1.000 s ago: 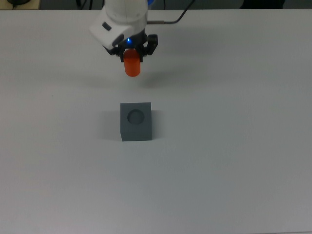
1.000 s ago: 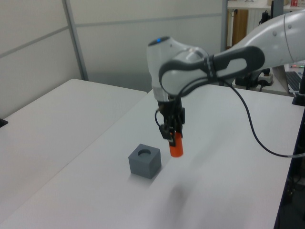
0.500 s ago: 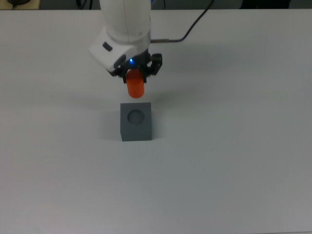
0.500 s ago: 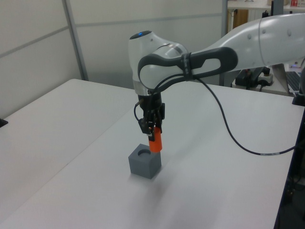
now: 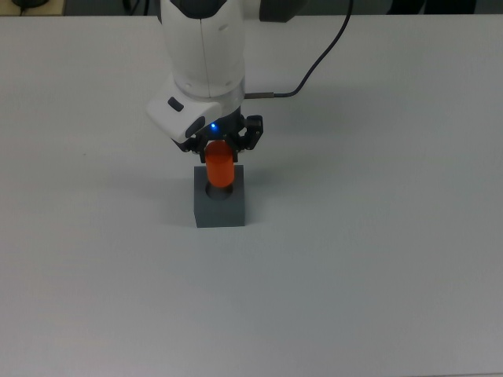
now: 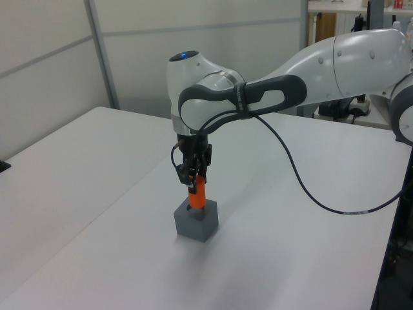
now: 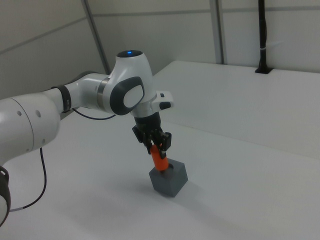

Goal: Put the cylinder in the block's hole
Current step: 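Lower the orange cylinder into the hole of the grey cube, then open the gripper and raise it away from the cylinder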

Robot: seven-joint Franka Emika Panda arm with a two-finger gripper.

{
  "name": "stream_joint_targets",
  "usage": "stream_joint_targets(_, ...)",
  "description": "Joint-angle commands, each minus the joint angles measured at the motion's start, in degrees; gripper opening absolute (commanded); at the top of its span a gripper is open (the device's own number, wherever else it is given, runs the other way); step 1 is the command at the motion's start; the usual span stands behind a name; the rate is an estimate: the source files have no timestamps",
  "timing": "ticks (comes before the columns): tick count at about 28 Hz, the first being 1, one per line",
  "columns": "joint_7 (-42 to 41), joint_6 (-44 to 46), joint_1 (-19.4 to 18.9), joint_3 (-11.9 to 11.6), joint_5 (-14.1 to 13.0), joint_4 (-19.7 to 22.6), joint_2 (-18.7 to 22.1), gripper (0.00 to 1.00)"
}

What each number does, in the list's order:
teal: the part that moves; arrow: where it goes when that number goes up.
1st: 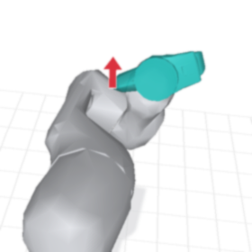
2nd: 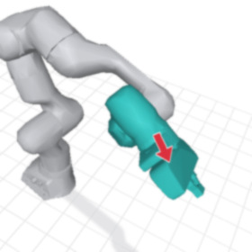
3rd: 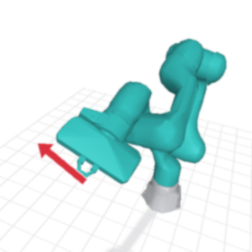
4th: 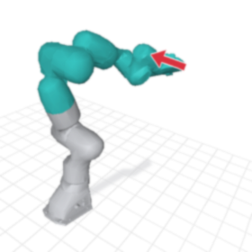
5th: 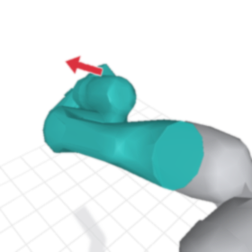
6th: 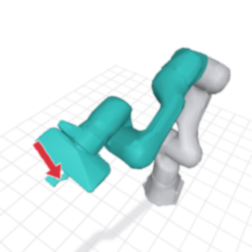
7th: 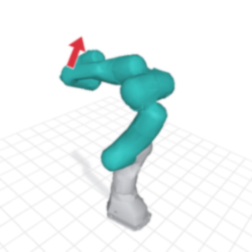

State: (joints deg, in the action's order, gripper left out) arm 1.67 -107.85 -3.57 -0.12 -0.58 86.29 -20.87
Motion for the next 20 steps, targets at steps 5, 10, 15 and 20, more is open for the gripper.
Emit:
stream_joint_targets(5, -1.23, -3.33, -0.29, -0.84, 0.4, -1.22, -2.77, 0.0)
stream_joint_targets(10, -1.14, -4.21, -0.12, -0.76, 0.84, -1.22, -3.3, 0.0)
stream_joint_targets(15, -1.23, -4.3, -0.21, -0.76, 0.93, -1.13, -3.3, 0.06)
stream_joint_targets(20, -1.23, -4.21, -0.21, -0.84, 1.11, -0.78, -3.22, 1.0)
